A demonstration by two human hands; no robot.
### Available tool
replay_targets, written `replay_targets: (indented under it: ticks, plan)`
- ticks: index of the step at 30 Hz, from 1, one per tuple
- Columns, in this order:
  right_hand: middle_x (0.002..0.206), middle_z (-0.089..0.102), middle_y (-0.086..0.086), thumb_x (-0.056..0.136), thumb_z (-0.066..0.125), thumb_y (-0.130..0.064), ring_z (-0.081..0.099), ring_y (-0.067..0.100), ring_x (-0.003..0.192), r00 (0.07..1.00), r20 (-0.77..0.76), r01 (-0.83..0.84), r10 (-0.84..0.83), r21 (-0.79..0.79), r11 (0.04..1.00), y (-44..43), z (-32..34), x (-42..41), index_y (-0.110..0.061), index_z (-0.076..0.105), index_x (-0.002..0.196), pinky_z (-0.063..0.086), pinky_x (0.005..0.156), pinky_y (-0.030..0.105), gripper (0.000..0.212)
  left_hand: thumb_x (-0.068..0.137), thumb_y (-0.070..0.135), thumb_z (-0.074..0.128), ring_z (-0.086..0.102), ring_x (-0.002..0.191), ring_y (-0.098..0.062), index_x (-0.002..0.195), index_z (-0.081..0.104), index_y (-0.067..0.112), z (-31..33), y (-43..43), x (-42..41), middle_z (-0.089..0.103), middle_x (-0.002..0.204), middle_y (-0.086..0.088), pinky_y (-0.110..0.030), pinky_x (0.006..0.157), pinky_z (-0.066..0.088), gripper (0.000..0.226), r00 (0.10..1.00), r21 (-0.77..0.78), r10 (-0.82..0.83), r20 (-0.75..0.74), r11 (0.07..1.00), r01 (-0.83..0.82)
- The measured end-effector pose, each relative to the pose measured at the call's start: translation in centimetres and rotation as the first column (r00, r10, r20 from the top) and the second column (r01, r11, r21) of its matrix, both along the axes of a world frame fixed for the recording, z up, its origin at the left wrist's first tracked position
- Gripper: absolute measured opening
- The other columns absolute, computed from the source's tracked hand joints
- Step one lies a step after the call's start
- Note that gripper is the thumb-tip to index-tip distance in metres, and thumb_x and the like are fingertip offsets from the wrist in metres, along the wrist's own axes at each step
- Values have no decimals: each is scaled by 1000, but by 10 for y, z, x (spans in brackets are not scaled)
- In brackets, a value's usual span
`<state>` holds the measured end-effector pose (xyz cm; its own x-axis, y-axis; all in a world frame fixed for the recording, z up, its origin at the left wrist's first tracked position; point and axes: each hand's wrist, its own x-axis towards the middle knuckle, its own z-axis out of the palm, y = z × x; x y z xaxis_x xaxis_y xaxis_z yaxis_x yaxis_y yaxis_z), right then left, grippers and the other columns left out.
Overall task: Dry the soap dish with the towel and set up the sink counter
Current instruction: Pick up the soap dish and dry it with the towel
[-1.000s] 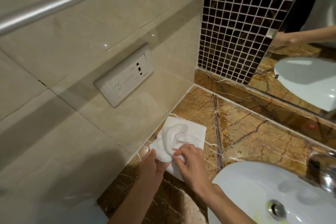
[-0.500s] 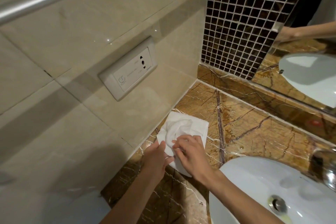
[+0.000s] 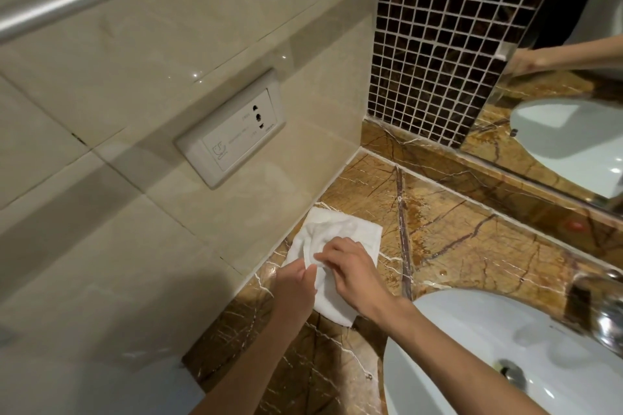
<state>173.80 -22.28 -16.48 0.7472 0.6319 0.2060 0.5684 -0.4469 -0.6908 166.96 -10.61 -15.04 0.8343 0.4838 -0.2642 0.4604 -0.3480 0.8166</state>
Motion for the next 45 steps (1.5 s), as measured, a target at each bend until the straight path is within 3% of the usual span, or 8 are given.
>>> replay_targets:
  ticks: [9,12,14,18,23,29,36,45]
  plan:
    - [94,63,9,85,55,7,54,25,91,989,-94,117,-113,39,992,5,3,-4,-8,72,105,42,80,30,30,93,11,53,53,76,-26,71,53,10,-3,6,7,49,67,-6,-31,69,50,22,996,-159,54,-72,985,-65]
    - [91,62,10,85,55,7,53,26,89,995,-78,72,-70,27,997,3,1,-14,-8,73,105,43,78,32,31,96,11,52,59,77,-24,100,59,11,-4,10,7,50,71,-7,-29,65,59,7,967,-451,219,-129,856,-254]
    - [89,63,11,85,56,5,53,27,87,997,-57,45,-44,16,999,1,0,-20,-8,73,104,43,74,36,28,97,11,51,67,84,-28,130,49,4,-6,14,7,61,96,-16,-31,67,60,33,938,-555,288,-193,757,-346]
    - [91,65,12,84,55,7,55,30,89,999,-41,-18,16,-51,999,-3,-7,-24,-6,73,105,41,76,35,31,97,6,50,68,85,-35,134,43,-3,-8,23,7,61,94,-15,-45,76,58,39,888,-638,378,-262,623,-453]
    - [89,66,12,80,58,11,57,29,89,997,-65,34,-36,-26,999,1,-8,-17,-6,75,98,40,78,29,30,94,6,55,65,96,-41,97,60,0,-7,23,8,59,95,-18,-47,79,59,8,935,-558,310,-175,751,-353]
    - [94,64,10,80,55,14,56,21,93,990,-112,93,-86,52,994,8,-1,-5,-3,74,99,41,83,21,31,90,1,58,33,57,-19,57,35,10,-9,17,6,29,55,-2,-44,61,50,41,996,-159,62,70,986,-51]
    - [97,61,7,89,52,5,55,20,95,949,-258,196,-181,35,980,15,1,14,-4,70,109,47,87,31,29,87,3,60,26,44,-6,52,33,16,-13,9,-2,27,46,9,-15,45,21,45,974,185,-144,174,976,111]
    - [106,67,13,89,49,2,53,26,102,923,-222,274,-315,-199,941,6,-9,29,-8,71,110,41,90,34,32,91,5,55,34,39,-6,51,31,21,-20,2,-14,26,44,10,-16,41,26,48,985,196,-136,109,974,113]
